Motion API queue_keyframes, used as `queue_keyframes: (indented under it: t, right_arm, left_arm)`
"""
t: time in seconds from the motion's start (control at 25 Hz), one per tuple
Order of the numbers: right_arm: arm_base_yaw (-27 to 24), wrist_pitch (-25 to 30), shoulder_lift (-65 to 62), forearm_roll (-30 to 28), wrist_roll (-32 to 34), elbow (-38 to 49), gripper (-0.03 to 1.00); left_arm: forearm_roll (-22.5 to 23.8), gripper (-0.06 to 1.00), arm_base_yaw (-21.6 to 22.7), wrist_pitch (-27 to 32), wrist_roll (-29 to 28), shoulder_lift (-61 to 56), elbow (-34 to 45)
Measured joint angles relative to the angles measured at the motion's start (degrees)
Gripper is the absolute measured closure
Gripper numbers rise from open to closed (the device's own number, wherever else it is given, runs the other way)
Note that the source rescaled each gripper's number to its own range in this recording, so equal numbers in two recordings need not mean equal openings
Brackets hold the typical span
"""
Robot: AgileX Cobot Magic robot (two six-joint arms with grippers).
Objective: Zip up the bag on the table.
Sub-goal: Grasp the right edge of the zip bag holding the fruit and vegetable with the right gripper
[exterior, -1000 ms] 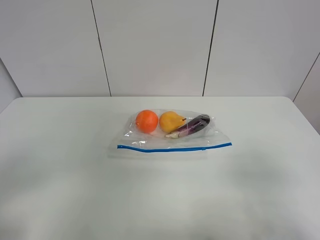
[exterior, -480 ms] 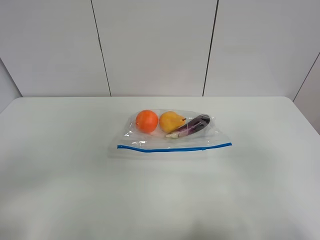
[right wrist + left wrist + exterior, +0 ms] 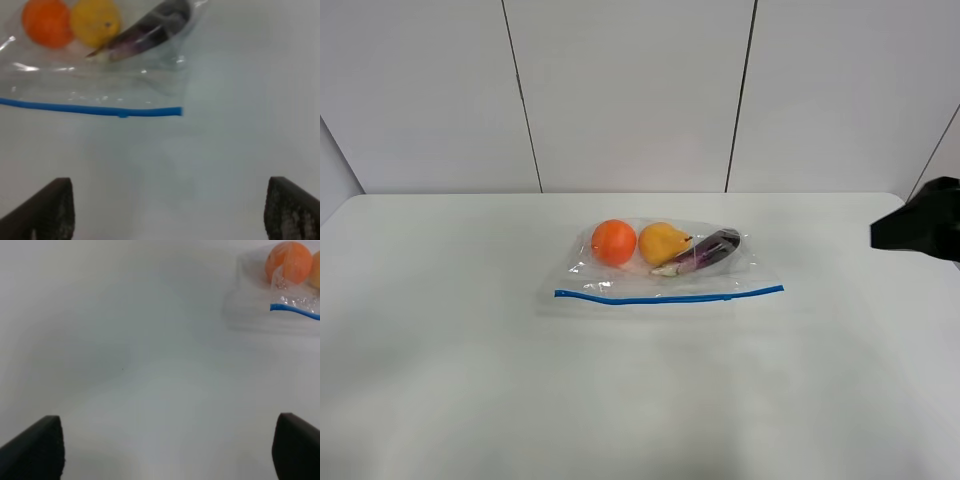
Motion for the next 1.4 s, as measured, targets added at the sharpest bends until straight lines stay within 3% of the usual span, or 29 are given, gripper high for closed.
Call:
queue_keyframes:
  t: [0.32, 0.64, 0.96, 1.4]
  right_arm:
    - [0.00, -0.01, 22.71, 19.89, -14.30, -5.04, 0.10]
    - [-4.98, 9.97, 39.30, 28.80, -20.40, -15.84, 0.10]
    - [-14.11, 18.03, 42.04, 30.70, -24.59, -17.98, 0.10]
    - [-14.62, 18.67, 45.66, 31.38, -28.99, -13.97, 0.10]
  left_arm:
    - [0.00, -0.04, 0.00, 0.00, 0.00, 0.00, 0.00]
    - [0.00, -0.04, 0.00, 0.00, 0.00, 0.00, 0.00]
    - [0.00, -0.04, 0.00, 0.00, 0.00, 0.00, 0.00]
    - [0.00, -0.04, 0.00, 0.00, 0.00, 0.00, 0.00]
